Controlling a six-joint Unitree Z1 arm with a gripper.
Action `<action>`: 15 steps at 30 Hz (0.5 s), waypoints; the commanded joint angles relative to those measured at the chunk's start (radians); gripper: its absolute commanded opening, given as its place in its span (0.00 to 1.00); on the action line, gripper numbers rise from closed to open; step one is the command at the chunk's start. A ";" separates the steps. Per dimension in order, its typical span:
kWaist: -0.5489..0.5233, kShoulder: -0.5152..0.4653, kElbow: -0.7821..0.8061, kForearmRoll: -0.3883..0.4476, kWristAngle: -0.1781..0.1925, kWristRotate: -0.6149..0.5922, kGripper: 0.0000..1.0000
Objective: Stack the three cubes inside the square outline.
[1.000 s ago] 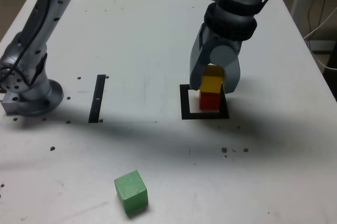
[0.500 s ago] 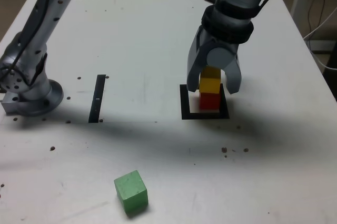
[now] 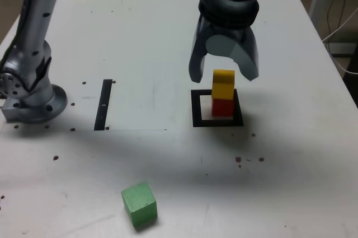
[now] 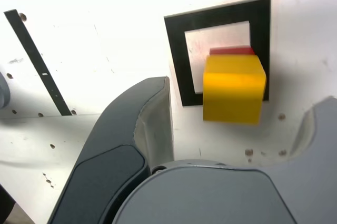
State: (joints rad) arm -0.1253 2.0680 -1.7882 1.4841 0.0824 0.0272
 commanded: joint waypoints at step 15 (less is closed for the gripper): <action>-0.241 -0.096 0.137 -0.048 0.001 -0.037 1.00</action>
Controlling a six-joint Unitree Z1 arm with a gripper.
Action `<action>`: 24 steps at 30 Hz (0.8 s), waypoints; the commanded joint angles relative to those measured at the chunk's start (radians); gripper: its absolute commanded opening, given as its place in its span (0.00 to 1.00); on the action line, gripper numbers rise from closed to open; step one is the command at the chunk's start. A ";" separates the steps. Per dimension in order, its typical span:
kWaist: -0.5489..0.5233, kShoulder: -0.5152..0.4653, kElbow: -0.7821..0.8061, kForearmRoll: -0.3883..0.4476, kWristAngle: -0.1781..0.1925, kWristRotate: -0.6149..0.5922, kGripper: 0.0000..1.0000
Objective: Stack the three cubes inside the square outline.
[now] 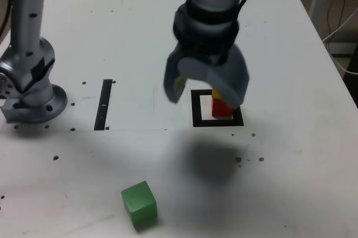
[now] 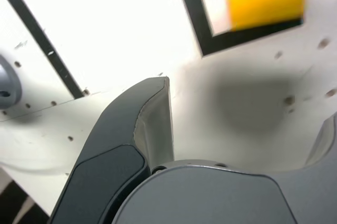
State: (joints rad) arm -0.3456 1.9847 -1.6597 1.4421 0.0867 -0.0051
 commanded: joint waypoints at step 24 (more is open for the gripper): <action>-0.343 -0.097 0.252 -0.197 -0.017 -0.022 1.00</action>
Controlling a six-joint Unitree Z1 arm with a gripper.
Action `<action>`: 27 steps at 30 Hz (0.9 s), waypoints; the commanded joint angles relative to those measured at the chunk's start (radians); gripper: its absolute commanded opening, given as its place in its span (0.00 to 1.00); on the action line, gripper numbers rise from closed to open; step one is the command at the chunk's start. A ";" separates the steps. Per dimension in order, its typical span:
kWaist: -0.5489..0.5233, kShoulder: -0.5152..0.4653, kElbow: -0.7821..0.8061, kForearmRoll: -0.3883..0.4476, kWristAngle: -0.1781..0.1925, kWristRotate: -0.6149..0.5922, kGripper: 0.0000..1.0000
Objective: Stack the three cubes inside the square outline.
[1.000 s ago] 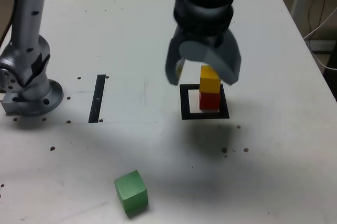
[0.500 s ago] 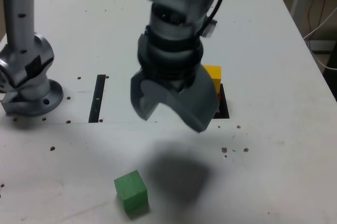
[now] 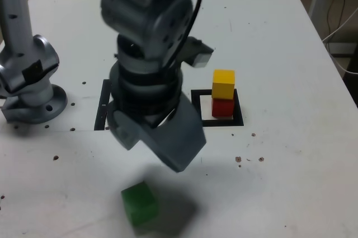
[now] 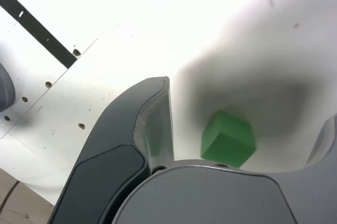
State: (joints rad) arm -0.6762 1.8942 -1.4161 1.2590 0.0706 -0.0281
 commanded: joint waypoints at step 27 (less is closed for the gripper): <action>-0.151 0.042 0.060 -0.141 0.019 0.174 0.98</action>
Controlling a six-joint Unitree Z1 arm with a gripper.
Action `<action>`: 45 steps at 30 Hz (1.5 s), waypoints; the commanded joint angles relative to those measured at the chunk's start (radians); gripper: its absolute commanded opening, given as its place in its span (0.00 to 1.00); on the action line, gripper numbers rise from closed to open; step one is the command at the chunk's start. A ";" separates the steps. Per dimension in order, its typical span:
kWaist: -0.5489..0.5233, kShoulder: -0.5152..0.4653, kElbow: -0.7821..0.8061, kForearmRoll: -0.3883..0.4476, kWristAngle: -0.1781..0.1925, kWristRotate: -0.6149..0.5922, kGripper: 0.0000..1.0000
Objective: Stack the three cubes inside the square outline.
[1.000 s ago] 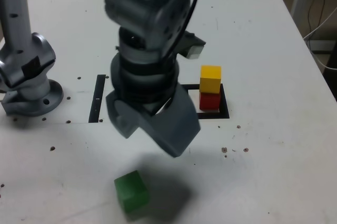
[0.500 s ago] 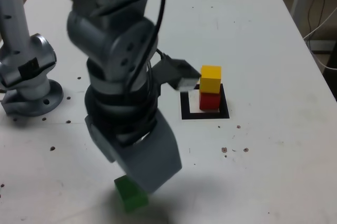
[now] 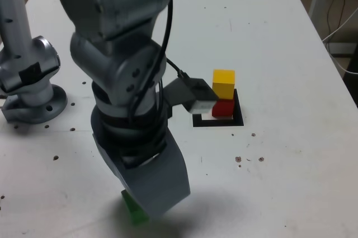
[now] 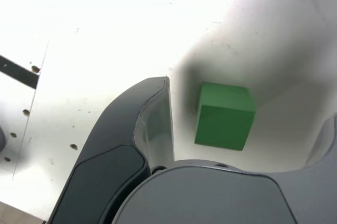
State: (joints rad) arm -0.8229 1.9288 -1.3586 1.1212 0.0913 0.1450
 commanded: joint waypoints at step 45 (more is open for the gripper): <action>-0.064 0.081 0.007 -0.070 -0.011 -0.050 0.25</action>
State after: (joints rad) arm -0.8848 2.0099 -1.3482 1.0478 0.0806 0.0988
